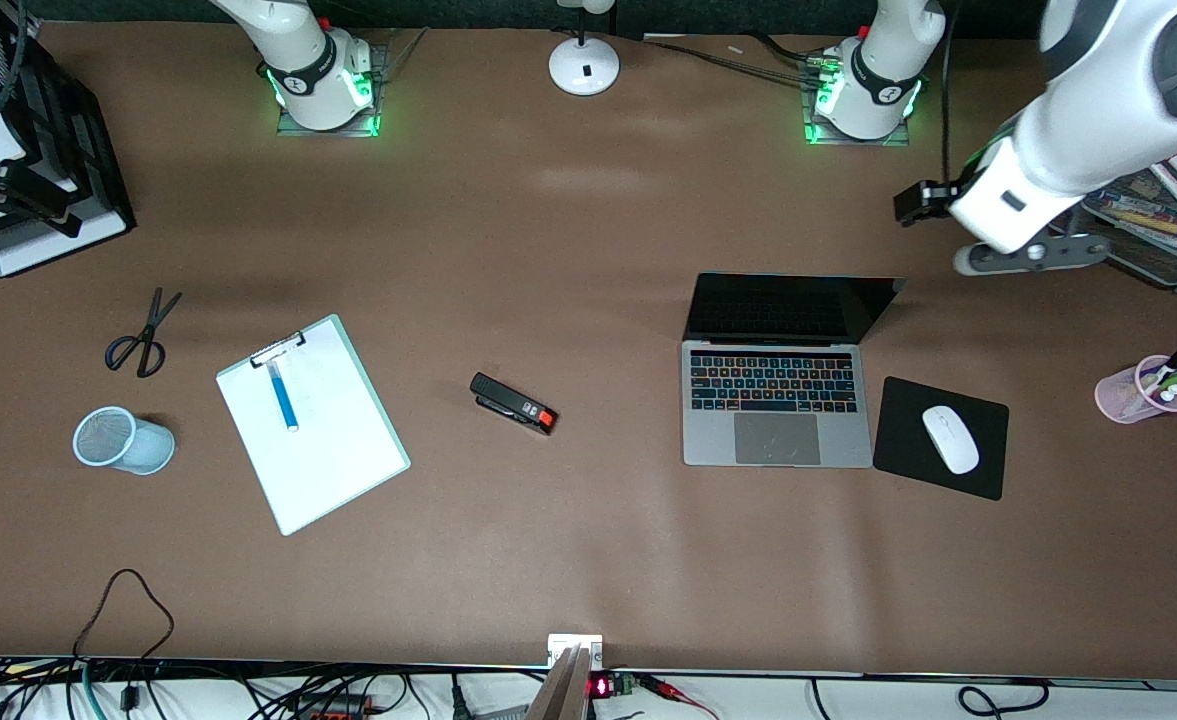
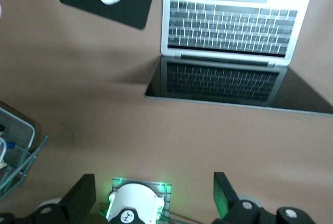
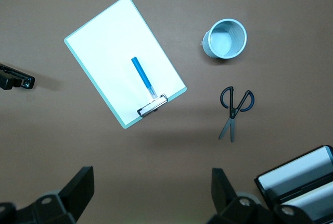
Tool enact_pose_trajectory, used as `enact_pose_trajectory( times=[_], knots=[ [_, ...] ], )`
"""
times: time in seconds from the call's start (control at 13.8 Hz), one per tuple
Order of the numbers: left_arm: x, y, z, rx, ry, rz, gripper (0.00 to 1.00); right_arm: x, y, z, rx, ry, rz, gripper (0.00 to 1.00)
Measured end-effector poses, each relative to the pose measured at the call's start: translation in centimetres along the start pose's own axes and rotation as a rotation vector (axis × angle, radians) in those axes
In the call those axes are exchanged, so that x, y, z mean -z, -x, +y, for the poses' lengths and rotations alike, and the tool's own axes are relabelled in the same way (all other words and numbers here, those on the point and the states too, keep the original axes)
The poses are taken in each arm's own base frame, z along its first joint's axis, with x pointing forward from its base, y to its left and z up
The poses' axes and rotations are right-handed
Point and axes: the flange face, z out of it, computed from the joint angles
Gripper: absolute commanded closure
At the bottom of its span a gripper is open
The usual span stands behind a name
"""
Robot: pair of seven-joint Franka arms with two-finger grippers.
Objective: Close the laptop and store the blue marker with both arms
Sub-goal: 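Move the left gripper over the open laptop's screen edge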
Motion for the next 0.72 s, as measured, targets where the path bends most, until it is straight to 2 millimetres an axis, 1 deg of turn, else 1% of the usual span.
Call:
enact_pose_trajectory(
  times=[0.29,0.43,0.58,0.72],
  knots=[
    [-6.3,-0.2,3.6,0.009,-0.025,-0.009,0.00,0.0,0.0,0.0,0.000,0.000,0.000,0.00],
    [-9.4,-0.1,5.0,0.006,-0.032,-0.002,0.00,0.0,0.0,0.0,0.000,0.000,0.000,0.00],
    [-12.2,0.0,5.5,0.003,-0.035,0.000,0.00,0.0,0.0,0.0,0.000,0.000,0.001,0.00],
    [-14.6,0.1,5.6,-0.002,-0.040,-0.008,0.00,0.0,0.0,0.0,0.000,0.000,0.001,0.00]
  ],
)
